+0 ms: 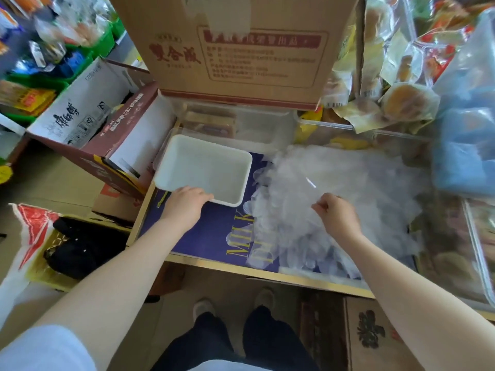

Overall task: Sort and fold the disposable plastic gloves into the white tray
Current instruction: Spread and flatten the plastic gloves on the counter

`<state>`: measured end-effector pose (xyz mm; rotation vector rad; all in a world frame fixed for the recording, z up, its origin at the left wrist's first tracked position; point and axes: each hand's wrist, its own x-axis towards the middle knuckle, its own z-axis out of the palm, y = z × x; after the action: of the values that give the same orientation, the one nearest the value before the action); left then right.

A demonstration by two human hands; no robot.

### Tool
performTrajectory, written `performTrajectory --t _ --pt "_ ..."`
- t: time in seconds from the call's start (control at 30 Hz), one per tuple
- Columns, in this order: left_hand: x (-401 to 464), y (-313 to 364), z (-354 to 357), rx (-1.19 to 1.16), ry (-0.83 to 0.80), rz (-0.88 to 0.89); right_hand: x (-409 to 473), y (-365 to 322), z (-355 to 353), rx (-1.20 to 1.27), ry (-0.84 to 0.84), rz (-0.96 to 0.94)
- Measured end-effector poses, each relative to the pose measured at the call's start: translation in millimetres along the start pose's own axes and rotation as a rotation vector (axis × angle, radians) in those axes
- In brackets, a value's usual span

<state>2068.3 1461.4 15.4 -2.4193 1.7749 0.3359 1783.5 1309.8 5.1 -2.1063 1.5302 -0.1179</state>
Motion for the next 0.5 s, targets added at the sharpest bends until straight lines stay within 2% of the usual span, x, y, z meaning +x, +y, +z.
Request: performTrajectory --t 0.2,0.27,0.33,0.4,0.5 --pt "33.2 12.9 -9.5 -0.033 0.036 -0.092 14.6 -6.2 -19.5 0.323 0.003 -0.102" --pt "35.8 20.3 -14.6 -0.076 0.116 -0.119 16.9 -9.0 -28.3 0.337 0.060 -0.137" --pt "35.0 36.2 -22.7 -0.216 0.192 -0.064 16.5 -14.3 -40.9 0.465 0.098 -0.127" --pt "32.4 58.1 -37.8 -0.462 0.223 0.020 11.4 -22.2 -57.3 0.795 -0.042 -0.118" --pt "29.0 91.9 -66.0 -0.997 0.121 -0.023 1.3 -29.6 -82.2 1.211 -0.441 -0.188"
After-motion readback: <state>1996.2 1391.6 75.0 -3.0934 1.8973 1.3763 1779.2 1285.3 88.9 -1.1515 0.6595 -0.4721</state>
